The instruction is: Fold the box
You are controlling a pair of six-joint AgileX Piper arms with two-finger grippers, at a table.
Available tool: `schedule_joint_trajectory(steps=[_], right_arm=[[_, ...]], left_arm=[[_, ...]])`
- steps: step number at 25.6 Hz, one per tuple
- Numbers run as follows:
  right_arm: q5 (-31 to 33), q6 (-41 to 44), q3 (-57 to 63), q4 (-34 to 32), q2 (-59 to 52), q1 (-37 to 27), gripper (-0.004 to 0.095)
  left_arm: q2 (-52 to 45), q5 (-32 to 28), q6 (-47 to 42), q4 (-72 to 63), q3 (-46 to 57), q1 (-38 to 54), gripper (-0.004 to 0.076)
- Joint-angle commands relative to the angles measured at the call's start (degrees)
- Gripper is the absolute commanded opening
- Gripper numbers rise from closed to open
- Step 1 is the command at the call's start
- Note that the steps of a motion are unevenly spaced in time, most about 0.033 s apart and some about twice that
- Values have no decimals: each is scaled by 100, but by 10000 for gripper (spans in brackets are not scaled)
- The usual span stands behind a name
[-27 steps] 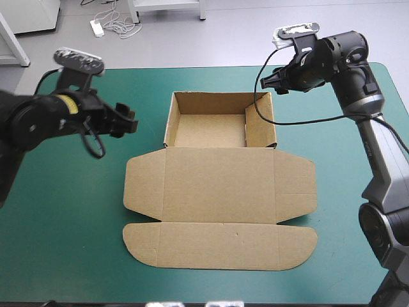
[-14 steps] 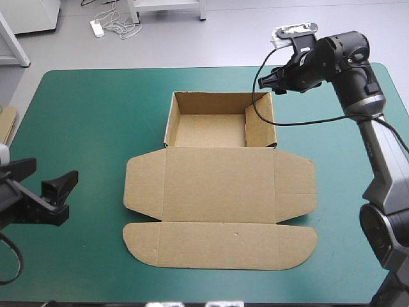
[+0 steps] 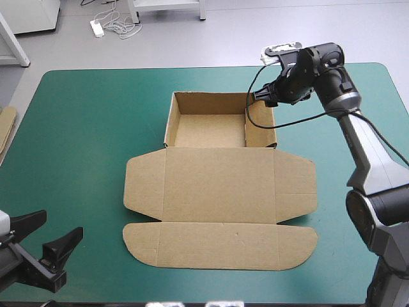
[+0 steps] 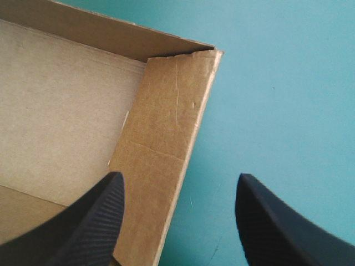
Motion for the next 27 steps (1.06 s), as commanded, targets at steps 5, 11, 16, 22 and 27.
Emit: schedule_joint_trajectory(steps=[5,11,16,22,27], right_arm=[[-322,232,-126,10,503,-27,619],[-254,232,-126,259,917,-27,589],[-215,232,-126,274,1077,-27,477],[-125,-68,-126,-58,1077,-27,37],[117,86,-126,-1287,1066,-103,-12]], left_arm=[[0,239,551,122,-39,-16,534],[0,239,551,236,-39,-16,531],[0,239,697,249,-39,-16,531],[0,239,697,249,-39,-16,531],[0,239,697,249,-39,-16,531]])
